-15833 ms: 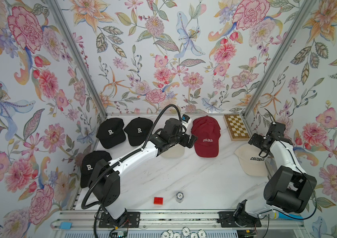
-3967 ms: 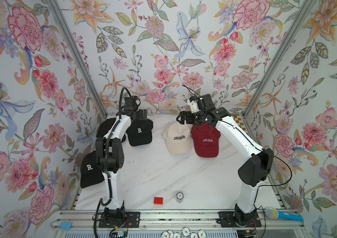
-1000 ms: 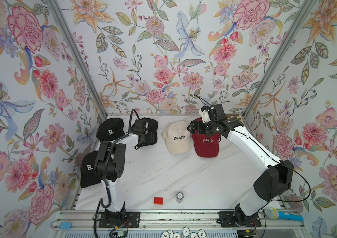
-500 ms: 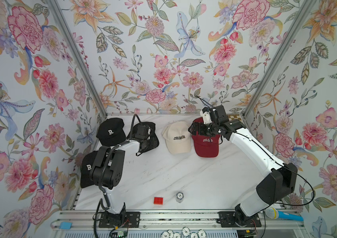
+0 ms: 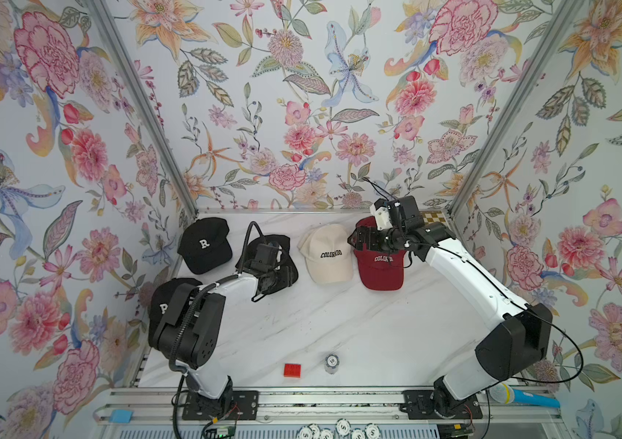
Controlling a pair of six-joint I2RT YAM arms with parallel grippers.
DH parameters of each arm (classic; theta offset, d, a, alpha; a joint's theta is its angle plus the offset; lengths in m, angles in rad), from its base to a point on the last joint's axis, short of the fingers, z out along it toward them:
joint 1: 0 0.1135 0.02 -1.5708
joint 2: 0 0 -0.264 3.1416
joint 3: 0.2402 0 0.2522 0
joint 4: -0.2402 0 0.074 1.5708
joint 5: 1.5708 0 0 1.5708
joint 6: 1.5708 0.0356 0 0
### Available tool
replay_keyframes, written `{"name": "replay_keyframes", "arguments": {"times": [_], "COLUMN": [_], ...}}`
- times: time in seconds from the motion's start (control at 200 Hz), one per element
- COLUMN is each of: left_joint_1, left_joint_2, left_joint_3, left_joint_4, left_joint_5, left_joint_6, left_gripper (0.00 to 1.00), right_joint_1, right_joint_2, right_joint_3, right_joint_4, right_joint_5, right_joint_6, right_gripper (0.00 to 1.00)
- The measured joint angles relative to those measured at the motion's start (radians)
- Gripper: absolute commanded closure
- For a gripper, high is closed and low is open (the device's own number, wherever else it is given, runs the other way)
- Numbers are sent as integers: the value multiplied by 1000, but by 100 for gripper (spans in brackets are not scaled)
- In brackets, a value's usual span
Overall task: Stack the baseball caps by color
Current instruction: Move the baseball cap to the center of the board.
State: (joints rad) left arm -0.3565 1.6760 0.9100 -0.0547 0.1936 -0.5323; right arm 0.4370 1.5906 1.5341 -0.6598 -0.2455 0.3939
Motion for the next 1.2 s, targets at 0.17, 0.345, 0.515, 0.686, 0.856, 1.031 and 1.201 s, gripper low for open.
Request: {"name": "replay_keyframes", "arguments": {"times": [0.17,0.345,0.515,0.686,0.856,1.031,1.201], "left_joint_1": [-2,-2,24,116,211,232,232], "left_joint_2": [-63,-136,-168,-156,-122,36,161], "left_joint_3": [13,129,235,238,222,245,302], "left_joint_4": [-80,-179,-211,-253,-255,-246,-253], "left_joint_5": [-46,-113,-187,-275,-307,-303,-298], "left_joint_6": [0,20,37,24,-6,-6,-2], "left_gripper": [14,13,19,29,31,40,41], "right_joint_1": [0,0,-6,-14,-17,-31,-50], "right_joint_2": [3,19,45,72,98,106,106], "right_joint_3": [14,64,95,116,152,161,161], "right_joint_4": [0,1,5,5,7,8,8], "right_joint_5": [-22,-39,-50,-55,-59,-62,-62], "right_joint_6": [0,-1,-3,-4,-5,-5,-5], "right_gripper": [1,1,1,1,1,1,1]}}
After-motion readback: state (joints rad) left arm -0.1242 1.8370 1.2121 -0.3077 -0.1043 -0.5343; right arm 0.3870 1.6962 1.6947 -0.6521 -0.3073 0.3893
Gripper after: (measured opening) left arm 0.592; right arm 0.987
